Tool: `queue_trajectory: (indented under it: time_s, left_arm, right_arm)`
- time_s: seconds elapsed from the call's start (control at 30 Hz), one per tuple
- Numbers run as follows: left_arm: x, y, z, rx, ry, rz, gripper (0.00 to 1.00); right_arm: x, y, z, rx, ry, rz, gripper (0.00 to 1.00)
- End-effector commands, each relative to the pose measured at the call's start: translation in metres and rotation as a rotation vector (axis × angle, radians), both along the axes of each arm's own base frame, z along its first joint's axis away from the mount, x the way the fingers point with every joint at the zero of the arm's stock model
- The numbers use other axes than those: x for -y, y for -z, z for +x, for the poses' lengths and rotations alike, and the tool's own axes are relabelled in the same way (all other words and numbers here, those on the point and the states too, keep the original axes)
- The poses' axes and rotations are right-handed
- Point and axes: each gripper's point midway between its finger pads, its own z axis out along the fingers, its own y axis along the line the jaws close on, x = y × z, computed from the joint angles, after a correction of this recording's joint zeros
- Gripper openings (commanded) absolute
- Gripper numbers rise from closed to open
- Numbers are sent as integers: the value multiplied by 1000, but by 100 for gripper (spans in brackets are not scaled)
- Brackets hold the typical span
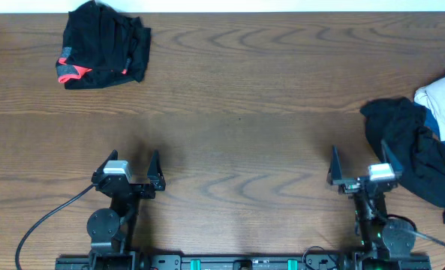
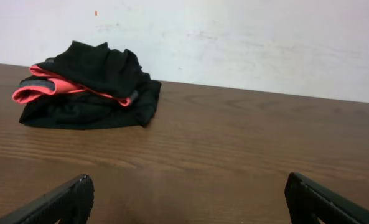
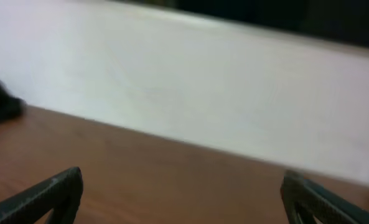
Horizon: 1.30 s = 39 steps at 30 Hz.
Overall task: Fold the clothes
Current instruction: 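Reach the right gripper into the right clothes pile and grasp the black shirt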
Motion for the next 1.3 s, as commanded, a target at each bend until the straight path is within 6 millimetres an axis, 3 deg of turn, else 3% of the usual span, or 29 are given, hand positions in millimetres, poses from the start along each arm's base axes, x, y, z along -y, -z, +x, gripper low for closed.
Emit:
queue_trajectory:
  time_s: [0.0, 0.1, 0.33, 0.43, 0.6, 0.67, 0.73, 0.83, 0.9, 1.1, 1.27]
  left_arm:
    - [3, 15, -1, -47, 17, -10, 98]
    - [3, 15, -1, -47, 17, -10, 98]
    - [3, 15, -1, -47, 17, -10, 98]
    - [3, 15, -1, -47, 17, -10, 98]
    - [3, 15, -1, -47, 17, -10, 98]
    - [3, 15, -1, -47, 17, -10, 98]
    - [3, 15, -1, -47, 17, -10, 98]
    - [3, 15, -1, -47, 17, -10, 98]
    - [3, 15, -1, -47, 17, -10, 98]
    - [3, 15, -1, -47, 17, -10, 98]
    - [3, 15, -1, -47, 17, -10, 98]
  right_arm:
    - [-26, -8, -9, 39, -161, -15, 99]
    - [-30, -22, -13, 100, -181, -21, 99]
    - [-58, -50, -37, 229, -353, -83, 99]
    - [-56, -69, -42, 268, -339, -80, 99]
    - [-34, -119, -41, 279, -199, -57, 99]
    - [-26, -126, -30, 205, -139, -82, 99]
    - [-4, -123, -10, 66, -11, -79, 99]
    - [41, -106, 21, -176, 239, -57, 99]
    - [61, -96, 38, -324, 337, -67, 99]
    - [102, -79, 101, -618, 385, -33, 99]
    - [129, -50, 142, -808, 333, 44, 99]
